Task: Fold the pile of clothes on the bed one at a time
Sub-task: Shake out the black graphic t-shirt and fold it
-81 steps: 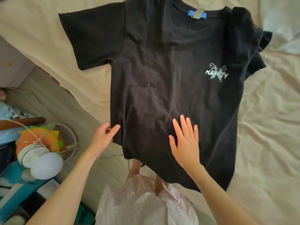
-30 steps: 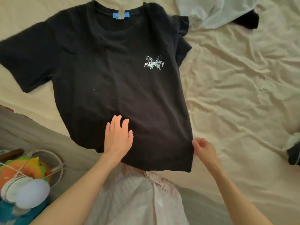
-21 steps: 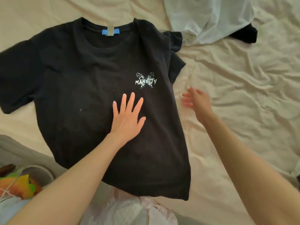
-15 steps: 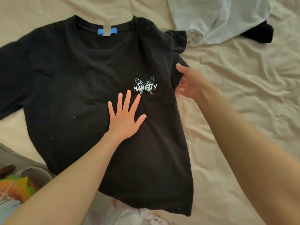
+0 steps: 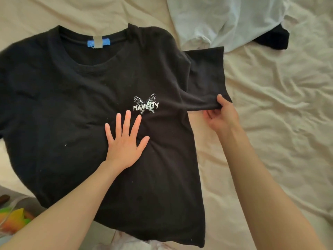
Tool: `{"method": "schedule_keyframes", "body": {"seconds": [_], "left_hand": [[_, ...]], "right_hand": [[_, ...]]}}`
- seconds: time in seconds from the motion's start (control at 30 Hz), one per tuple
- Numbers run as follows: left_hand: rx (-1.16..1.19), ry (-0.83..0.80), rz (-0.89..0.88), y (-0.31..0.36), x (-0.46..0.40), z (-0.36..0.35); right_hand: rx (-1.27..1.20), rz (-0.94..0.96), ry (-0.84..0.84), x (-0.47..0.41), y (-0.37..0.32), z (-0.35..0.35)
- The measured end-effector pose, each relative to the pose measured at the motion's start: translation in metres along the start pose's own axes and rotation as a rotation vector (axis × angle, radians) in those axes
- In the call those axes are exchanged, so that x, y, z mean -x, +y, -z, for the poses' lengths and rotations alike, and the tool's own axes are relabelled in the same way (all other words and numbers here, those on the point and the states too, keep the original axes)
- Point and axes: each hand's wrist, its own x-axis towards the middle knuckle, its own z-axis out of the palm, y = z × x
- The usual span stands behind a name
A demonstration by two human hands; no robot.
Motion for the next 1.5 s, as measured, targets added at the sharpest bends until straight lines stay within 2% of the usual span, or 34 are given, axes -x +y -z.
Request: {"method": "schedule_keyframes", "body": {"seconds": [0.13,0.27,0.37,0.43,0.5,0.53,0.6,0.7,0.77,0.83,0.93,1.03,1.17,1.27,1.33,1.37,1.5], "left_hand": [[-0.013,-0.028,0.002,0.002,0.002,0.004],[0.017,-0.058,0.042,0.014,0.003,0.018],[0.172,0.223,0.023,0.035,-0.004,0.046],[0.167,0.44,-0.127,0.056,-0.026,0.069],[0.114,0.543,-0.329,0.086,-0.064,0.094],[0.084,0.542,-0.412,0.103,-0.085,0.106],[0.029,0.406,-0.489,0.135,-0.124,0.124],[-0.109,0.22,-0.436,0.169,-0.172,0.128],[-0.143,0.181,-0.376,0.182,-0.19,0.126],[-0.053,0.24,-0.37,0.192,-0.2,0.125],[0.087,0.342,-0.466,0.209,-0.204,0.129],[0.191,0.37,-0.537,0.221,-0.204,0.133],[0.13,0.456,-0.537,0.219,-0.192,0.131],[0.058,0.634,-0.549,0.203,-0.16,0.122],[-0.022,0.683,-0.536,0.183,-0.135,0.105],[-0.085,0.629,-0.513,0.171,-0.125,0.096],[-0.218,0.154,-0.326,0.138,-0.118,0.078]], "right_hand": [[0.124,0.186,0.095,-0.004,0.003,0.008],[0.124,0.136,0.018,-0.008,0.016,0.033],[0.051,0.088,-0.042,-0.016,0.012,0.041],[0.026,0.059,-0.042,-0.021,0.009,0.043],[0.021,0.04,-0.026,-0.027,0.008,0.042],[0.021,0.032,-0.021,-0.029,0.008,0.041],[0.022,0.014,-0.019,-0.033,0.008,0.041],[0.001,-0.015,-0.022,-0.039,0.007,0.042],[-0.011,-0.028,-0.016,-0.042,0.006,0.043],[-0.02,-0.038,-0.003,-0.045,0.005,0.043],[-0.01,-0.046,0.008,-0.047,0.005,0.043],[-0.019,-0.058,-0.023,-0.048,0.003,0.043],[-0.013,-0.069,-0.04,-0.049,0.003,0.045],[-0.012,-0.07,-0.07,-0.049,0.002,0.046],[-0.017,-0.074,-0.1,-0.047,0.001,0.047],[-0.02,-0.074,-0.113,-0.046,0.001,0.047],[-0.027,-0.019,-0.124,-0.038,0.001,0.045]]}}
